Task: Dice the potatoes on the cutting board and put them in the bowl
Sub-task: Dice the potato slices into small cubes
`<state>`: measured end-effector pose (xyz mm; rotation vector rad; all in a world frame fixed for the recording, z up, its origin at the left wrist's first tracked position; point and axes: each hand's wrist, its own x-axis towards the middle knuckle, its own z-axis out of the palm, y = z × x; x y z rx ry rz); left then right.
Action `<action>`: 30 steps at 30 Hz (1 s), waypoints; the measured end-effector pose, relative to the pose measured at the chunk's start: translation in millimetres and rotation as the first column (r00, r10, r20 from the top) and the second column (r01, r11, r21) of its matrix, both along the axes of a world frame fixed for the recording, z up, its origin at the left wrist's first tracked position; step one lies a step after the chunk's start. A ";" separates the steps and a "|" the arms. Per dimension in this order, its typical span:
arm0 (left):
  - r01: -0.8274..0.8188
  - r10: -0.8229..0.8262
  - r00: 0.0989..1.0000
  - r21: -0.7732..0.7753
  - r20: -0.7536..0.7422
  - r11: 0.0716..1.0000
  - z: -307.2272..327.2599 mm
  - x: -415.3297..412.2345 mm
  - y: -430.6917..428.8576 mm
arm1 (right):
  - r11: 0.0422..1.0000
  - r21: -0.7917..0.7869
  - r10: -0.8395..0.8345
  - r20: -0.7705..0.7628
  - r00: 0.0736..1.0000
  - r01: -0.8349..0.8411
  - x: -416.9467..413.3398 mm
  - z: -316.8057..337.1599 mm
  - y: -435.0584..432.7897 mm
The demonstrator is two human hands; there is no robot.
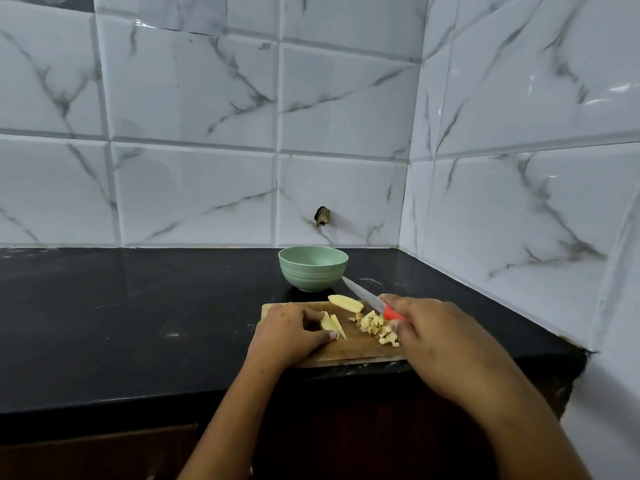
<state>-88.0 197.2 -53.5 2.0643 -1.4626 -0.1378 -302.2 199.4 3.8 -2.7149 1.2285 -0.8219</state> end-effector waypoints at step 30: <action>0.027 -0.028 1.000 -0.044 -0.006 0.999 -6.1 4.7 -5.5 | 0.990 0.082 -0.089 -0.283 0.955 0.116 74.3 -43.9 -9.1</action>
